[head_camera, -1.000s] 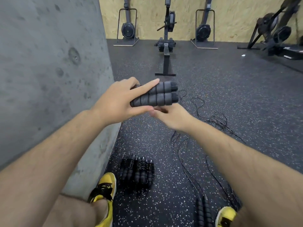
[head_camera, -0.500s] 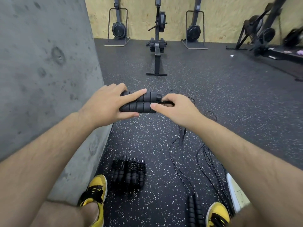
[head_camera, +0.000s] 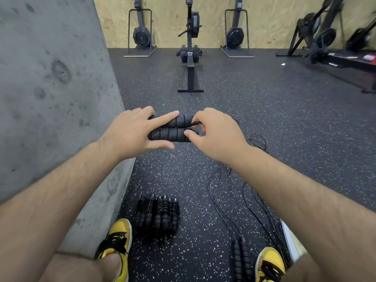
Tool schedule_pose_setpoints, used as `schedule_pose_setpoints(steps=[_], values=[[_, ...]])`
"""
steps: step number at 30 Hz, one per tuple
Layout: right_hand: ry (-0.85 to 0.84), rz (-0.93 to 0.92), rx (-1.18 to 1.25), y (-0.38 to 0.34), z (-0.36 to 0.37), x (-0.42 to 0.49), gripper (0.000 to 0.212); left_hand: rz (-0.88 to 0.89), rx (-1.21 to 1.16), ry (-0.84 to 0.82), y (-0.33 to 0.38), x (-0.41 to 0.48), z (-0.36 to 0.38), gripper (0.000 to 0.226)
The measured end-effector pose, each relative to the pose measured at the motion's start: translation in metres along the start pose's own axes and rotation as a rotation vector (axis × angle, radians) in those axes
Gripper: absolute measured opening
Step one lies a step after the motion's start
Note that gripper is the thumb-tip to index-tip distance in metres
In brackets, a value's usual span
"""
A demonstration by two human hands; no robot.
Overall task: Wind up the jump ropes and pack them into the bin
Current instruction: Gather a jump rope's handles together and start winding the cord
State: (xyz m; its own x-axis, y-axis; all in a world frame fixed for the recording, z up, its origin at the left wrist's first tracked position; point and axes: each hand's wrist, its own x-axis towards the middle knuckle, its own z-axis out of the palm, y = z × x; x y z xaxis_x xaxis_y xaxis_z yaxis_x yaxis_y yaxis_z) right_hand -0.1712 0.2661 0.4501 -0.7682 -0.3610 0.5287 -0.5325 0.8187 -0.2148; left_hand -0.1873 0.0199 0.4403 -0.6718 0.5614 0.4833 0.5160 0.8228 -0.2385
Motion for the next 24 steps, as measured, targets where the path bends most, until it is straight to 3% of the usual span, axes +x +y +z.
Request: schedule_pose_setpoints(steps=[4, 10, 13, 19, 22, 24], values=[[-0.037, -0.096, -0.005, 0.008, -0.010, 0.002, 0.021, -0.030, 0.006, -0.016, 0.003, -0.001, -0.001, 0.080], [-0.093, -0.321, -0.114, 0.023, -0.020, 0.008, 0.024, -0.093, -0.006, -0.031, 0.005, -0.002, 0.000, 0.092], [-0.089, -0.348, -0.113, 0.026, -0.022, 0.010, 0.025, -0.051, -0.120, -0.056, 0.007, -0.004, -0.003, 0.079], [-0.064, -0.180, 0.093, 0.043, -0.030, 0.017, 0.029, -0.053, -0.529, -0.026, 0.025, -0.006, -0.021, 0.062], [-0.094, -0.014, 0.293, 0.037, -0.023, 0.010, 0.020, -0.065, -0.595, 0.027, 0.037, -0.004, -0.033, 0.055], [-0.220, 0.066, 0.387, 0.024, -0.012, 0.005, 0.018, -0.090, -0.552, 0.091, 0.041, -0.003, -0.032, 0.059]])
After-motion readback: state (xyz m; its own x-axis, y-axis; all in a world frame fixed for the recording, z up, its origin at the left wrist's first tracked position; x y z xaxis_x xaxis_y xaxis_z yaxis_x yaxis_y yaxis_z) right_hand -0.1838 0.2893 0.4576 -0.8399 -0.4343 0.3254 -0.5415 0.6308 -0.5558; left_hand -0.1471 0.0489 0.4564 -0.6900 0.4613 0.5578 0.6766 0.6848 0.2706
